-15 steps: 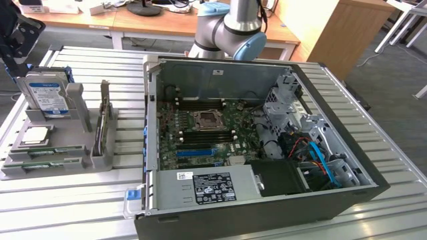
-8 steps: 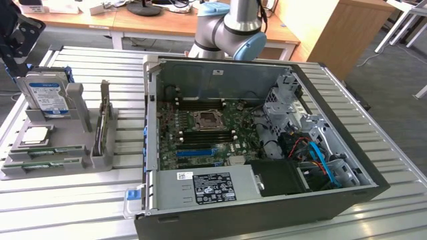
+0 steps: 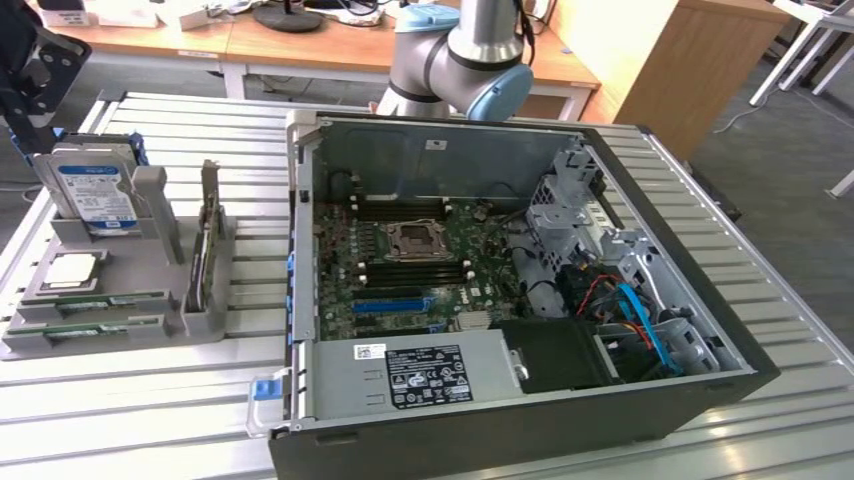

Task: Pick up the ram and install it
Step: 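Pick up the ram and move it above insertion slot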

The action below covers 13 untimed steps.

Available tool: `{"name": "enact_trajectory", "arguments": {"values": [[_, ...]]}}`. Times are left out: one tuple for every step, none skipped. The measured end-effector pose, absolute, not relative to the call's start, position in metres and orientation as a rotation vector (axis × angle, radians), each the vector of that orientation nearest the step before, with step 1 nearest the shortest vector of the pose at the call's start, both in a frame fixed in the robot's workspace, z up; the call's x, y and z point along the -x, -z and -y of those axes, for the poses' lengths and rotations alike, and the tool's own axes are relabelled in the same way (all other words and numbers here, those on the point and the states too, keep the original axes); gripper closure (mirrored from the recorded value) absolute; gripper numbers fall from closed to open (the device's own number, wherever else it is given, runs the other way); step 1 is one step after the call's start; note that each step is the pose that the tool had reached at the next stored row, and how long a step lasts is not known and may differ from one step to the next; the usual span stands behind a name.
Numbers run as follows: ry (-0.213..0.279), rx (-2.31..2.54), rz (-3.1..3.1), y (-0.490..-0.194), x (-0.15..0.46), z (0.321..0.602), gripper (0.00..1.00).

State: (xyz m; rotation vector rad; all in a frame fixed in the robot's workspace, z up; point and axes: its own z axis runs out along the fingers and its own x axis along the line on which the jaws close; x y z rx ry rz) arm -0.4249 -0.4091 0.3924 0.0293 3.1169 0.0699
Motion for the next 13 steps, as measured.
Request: {"name": "enact_trajectory", "arguments": {"values": [[-0.070,-0.023,-3.117,-0.3924,0.4249,0.4091,0.89],[-0.070,-0.016,-3.117,-0.3925,0.4249,0.4091,0.89],[-0.070,-0.009,-3.117,-0.3925,0.4249,0.4091,0.89],[-0.070,-0.001,-3.117,-0.3924,0.4249,0.4091,0.89],[-0.070,0.008,-3.118,-0.3924,0.4249,0.4091,0.89],[-0.070,0.018,-3.118,-0.3924,0.4249,0.4091,0.89],[-0.071,0.027,-3.118,-0.3924,0.4249,0.4091,0.89],[-0.071,0.037,-3.118,-0.3924,0.4249,0.4091,0.89],[-0.071,0.048,-3.118,-0.3925,0.4249,0.4091,0.89],[-0.071,0.059,-3.118,-0.3924,0.4249,0.4091,0.89],[-0.071,0.071,-3.118,-0.3924,0.4249,0.4091,0.89],[-0.071,0.083,-3.118,-0.3924,0.4249,0.4091,0.89],[-0.071,0.094,-3.117,-0.3924,0.4249,0.4091,0.89]]}}
